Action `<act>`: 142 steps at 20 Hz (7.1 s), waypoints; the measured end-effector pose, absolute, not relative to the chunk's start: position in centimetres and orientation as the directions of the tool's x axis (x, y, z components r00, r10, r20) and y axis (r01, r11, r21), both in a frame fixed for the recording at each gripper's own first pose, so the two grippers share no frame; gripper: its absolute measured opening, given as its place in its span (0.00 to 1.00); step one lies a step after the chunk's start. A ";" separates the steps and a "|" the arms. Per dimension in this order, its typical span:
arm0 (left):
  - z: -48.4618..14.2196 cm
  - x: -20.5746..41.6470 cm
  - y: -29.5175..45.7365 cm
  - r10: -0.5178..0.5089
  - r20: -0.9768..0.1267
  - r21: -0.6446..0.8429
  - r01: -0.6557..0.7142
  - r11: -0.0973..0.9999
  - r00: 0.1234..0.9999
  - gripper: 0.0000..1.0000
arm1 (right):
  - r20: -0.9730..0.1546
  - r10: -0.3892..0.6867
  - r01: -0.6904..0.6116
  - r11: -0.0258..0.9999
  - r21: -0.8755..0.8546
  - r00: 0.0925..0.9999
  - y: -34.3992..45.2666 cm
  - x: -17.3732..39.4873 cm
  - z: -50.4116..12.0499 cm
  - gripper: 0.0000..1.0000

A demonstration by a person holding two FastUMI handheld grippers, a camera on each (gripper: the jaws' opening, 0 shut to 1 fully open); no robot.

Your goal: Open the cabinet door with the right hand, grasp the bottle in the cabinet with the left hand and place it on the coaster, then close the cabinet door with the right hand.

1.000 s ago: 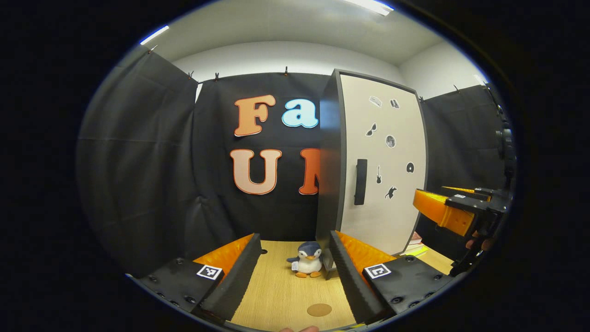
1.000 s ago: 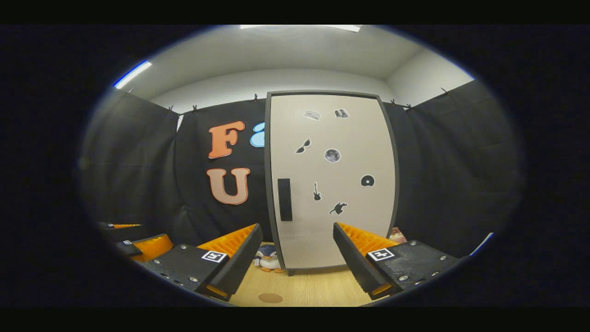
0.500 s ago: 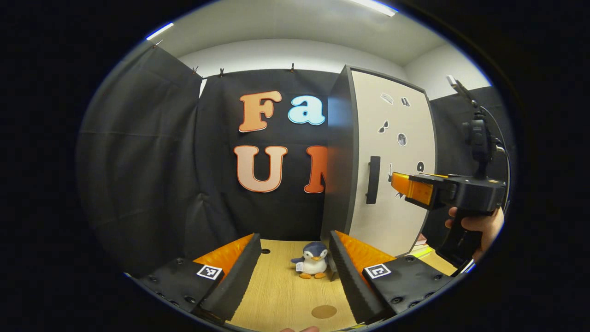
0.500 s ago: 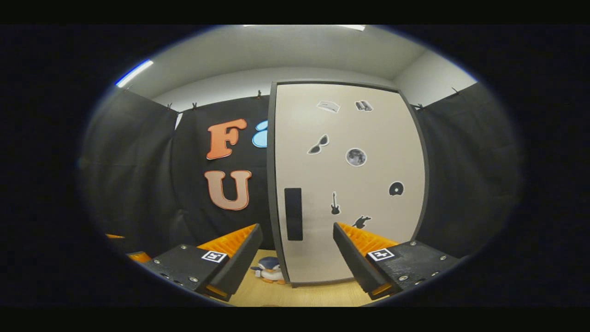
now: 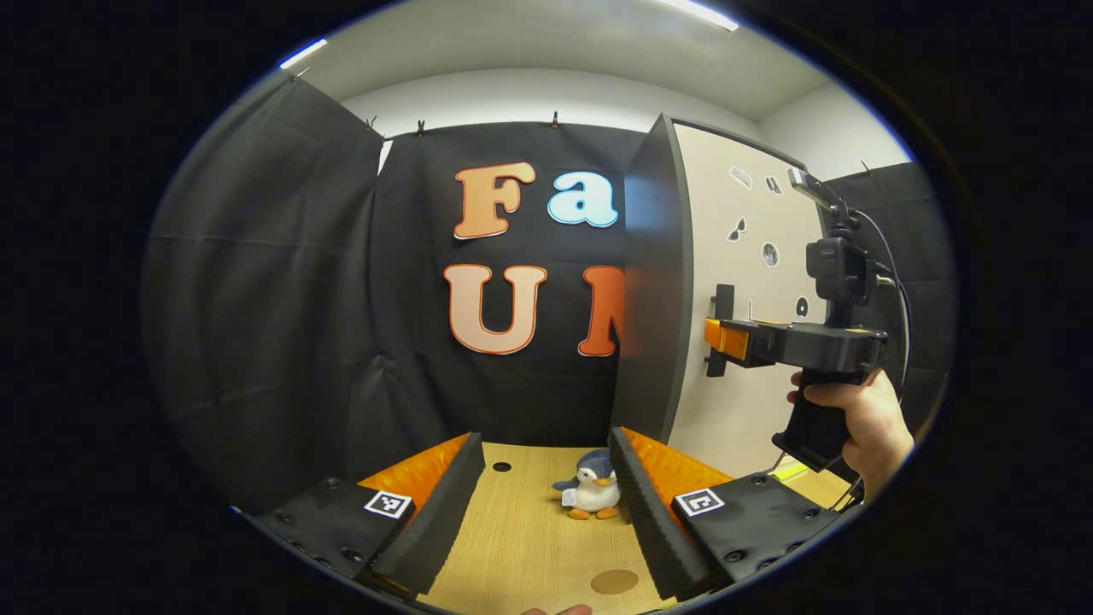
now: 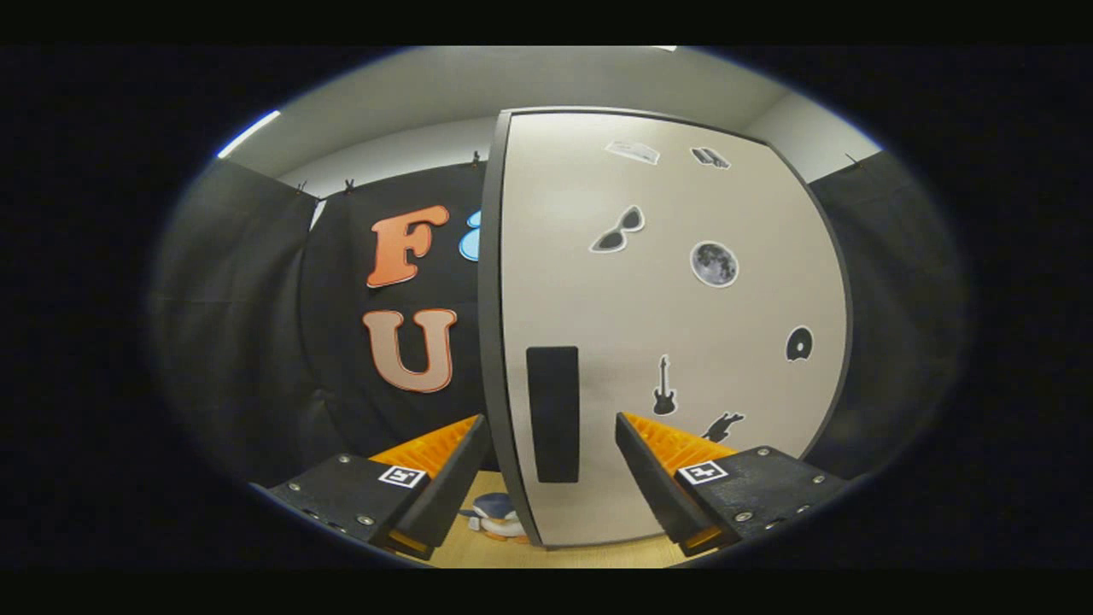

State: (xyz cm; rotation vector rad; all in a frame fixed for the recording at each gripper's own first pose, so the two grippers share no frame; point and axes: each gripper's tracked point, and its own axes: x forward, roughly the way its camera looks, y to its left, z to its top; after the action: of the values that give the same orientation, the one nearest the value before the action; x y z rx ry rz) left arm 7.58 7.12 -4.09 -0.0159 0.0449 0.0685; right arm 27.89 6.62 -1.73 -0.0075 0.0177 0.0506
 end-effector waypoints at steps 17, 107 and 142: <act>-4.7 8.7 8.4 0.058 -0.059 -0.011 -0.058 0.998 0.997 0.99 | -0.029 0.003 -0.003 1.000 0.000 1.000 6.5 29.5 -3.1 0.33; -5.5 -3.2 -14.6 -0.086 -0.077 -0.026 0.084 0.996 0.993 0.99 | 0.043 0.001 -0.004 0.997 0.080 0.999 -29.4 -5.8 0.8 0.00; -5.7 7.7 -19.6 -0.335 -0.012 0.041 0.336 0.941 0.942 0.96 | -0.106 -0.147 0.163 0.973 0.164 0.983 -16.0 8.6 -4.1 0.55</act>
State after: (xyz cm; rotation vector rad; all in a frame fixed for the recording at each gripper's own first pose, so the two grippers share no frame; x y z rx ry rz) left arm 7.66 -19.64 -5.71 0.0423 0.0045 -0.3422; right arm 8.64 -15.96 -4.06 0.1728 0.0936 -0.1563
